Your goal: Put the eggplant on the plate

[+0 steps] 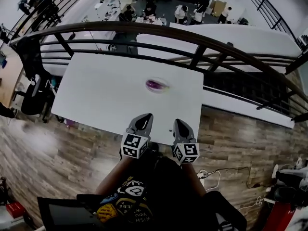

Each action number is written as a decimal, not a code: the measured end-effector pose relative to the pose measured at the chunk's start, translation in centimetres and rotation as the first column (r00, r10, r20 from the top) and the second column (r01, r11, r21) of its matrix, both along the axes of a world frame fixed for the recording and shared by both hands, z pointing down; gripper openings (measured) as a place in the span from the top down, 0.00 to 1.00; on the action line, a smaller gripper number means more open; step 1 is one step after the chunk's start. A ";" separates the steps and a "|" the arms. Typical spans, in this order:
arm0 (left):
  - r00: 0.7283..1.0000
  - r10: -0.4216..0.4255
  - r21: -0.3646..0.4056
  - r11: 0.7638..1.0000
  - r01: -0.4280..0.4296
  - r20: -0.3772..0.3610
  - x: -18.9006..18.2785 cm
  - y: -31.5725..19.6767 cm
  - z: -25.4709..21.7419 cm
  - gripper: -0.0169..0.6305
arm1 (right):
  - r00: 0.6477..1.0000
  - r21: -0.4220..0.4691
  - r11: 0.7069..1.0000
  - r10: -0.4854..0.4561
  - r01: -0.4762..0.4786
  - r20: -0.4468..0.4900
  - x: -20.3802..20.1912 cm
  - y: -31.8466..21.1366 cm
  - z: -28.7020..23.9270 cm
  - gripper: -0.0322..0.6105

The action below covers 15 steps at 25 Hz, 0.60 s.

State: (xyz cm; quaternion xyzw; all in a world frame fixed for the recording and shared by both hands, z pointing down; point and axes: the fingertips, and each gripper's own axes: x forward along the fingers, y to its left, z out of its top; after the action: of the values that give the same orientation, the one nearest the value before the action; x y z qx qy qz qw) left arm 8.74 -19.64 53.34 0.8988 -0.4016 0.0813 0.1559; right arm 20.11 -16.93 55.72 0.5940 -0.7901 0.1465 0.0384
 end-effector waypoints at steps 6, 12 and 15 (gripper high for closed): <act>1.000 0.030 0.005 1.000 -0.030 -0.004 -0.6 0.9 -1.3 0.97 | 1.000 0.008 1.000 0.007 -0.007 0.004 -1.6 1.3 -1.8 0.95; 0.999 0.033 0.018 0.999 -0.033 -0.011 -1.5 1.2 -2.0 0.97 | 1.000 0.017 1.000 0.004 -0.004 -0.011 -2.8 1.7 -2.5 0.95; 0.999 0.036 0.025 0.999 -0.035 -0.015 -1.8 1.0 -2.1 0.97 | 1.000 0.027 1.000 0.000 0.000 -0.014 -3.3 1.6 -2.9 0.95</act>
State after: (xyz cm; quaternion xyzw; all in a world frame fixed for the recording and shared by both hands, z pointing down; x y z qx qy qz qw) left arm 6.92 -18.63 51.23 0.9082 -0.3854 0.0721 0.1467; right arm 16.84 -15.32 52.86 0.5955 -0.7917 0.1316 0.0359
